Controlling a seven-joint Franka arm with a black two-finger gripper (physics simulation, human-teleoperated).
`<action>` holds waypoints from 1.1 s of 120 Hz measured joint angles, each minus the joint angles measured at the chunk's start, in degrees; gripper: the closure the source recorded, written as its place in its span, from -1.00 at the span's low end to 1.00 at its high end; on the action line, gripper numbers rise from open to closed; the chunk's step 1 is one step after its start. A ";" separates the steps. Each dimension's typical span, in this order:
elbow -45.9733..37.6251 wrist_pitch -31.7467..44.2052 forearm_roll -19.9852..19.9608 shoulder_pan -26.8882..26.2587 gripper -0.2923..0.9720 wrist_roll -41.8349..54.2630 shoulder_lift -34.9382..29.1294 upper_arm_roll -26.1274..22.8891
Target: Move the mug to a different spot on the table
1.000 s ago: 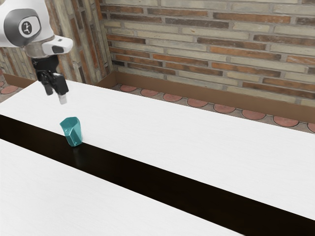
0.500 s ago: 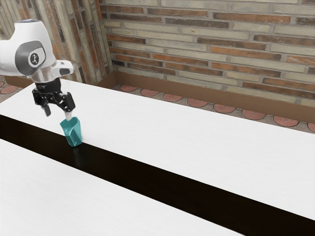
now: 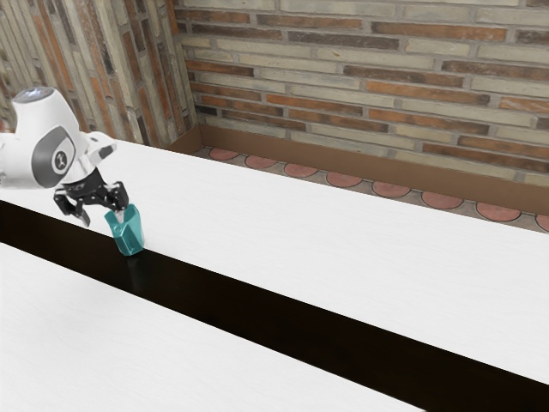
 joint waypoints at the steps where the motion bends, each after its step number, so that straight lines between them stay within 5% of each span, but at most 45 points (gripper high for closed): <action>1: 0.04 0.18 -0.02 -0.04 -0.28 -0.21 0.21 0.00; 64: -0.28 6.71 -1.99 0.31 -0.09 -9.18 6.06 -0.01; 132: 1.64 13.55 0.05 0.22 0.10 -12.73 12.78 0.00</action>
